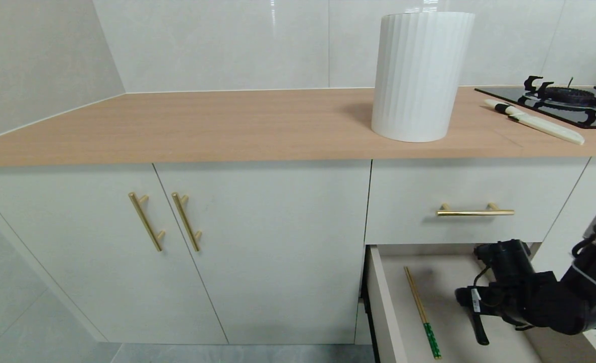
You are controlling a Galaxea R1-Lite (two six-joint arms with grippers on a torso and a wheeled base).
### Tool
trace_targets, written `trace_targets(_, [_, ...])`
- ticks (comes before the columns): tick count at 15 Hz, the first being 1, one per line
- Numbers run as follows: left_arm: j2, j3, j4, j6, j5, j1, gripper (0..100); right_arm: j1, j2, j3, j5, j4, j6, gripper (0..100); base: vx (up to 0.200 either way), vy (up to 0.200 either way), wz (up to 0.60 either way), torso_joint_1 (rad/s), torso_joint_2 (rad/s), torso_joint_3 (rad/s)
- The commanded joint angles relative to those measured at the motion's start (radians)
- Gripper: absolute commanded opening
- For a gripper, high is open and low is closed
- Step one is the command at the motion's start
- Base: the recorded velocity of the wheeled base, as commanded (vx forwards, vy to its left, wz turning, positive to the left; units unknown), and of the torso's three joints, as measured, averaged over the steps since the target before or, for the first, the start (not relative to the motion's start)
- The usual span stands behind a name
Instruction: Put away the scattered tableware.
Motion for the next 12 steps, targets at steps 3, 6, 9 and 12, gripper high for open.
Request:
trace_targets(3, [0.002,-0.002,0.000,-0.001,0.001,0.000,100,0.018,-0.521,-0.016,0.115,0.333,-0.030,100,0.000,0.000,0.00,0.000,0.00,0.000])
trace_targets(6, [0.002,-0.002,0.000,0.000,0.001,0.000,100,0.112,-0.755,-0.138,0.192,0.761,-0.024,100,0.000,0.000,0.00,0.000,0.00,0.000])
trace_targets(9, [0.002,-0.002,0.000,0.020,-0.001,0.000,100,0.136,-0.860,-0.141,0.232,0.889,-0.021,100,0.000,0.000,0.00,0.000,0.00,0.000])
trace_targets(12, [0.002,0.000,0.000,0.002,-0.001,0.000,100,0.136,-0.881,-0.120,0.233,0.952,-0.021,100,0.000,0.000,0.00,0.000,0.00,0.000])
